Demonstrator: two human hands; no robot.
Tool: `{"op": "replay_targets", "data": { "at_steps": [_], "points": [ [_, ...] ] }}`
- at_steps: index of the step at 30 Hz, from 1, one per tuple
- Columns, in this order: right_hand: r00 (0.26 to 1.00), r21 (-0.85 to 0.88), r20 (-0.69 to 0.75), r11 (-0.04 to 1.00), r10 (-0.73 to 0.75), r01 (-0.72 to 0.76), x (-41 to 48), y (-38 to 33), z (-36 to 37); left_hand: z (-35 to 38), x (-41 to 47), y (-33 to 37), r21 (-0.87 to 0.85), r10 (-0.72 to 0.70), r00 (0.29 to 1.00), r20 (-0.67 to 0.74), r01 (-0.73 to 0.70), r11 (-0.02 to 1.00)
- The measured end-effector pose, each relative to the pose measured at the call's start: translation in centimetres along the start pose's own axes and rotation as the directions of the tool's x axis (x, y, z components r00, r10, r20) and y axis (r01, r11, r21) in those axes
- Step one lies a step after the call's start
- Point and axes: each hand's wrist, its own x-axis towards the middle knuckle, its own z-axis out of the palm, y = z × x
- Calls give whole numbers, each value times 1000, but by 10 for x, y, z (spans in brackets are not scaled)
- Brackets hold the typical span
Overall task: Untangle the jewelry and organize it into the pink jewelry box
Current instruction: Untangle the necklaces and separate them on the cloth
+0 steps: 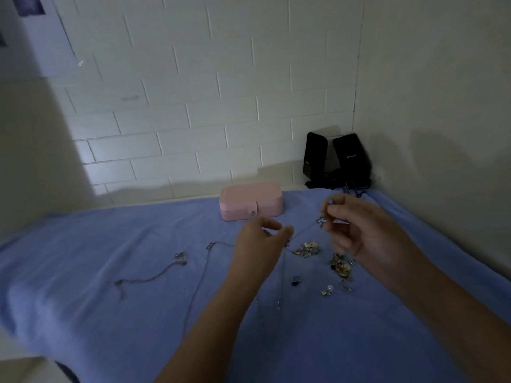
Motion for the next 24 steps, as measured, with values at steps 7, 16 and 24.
{"op": "replay_targets", "data": {
  "at_steps": [7, 16, 24],
  "points": [
    [996, -114, 14, 989, -89, 91, 1, -2, -7, -4, -4, 9, -221, 125, 984, 129, -95, 971],
    [995, -322, 35, 942, -90, 97, -2, 2, -3, -8, -15, 22, -477, 337, 881, 332, -152, 866],
    [957, -600, 64, 756, -283, 263, 0, -8, -17, -9, -12, 20, -491, 256, 943, 213, -123, 862]
  ]
}}
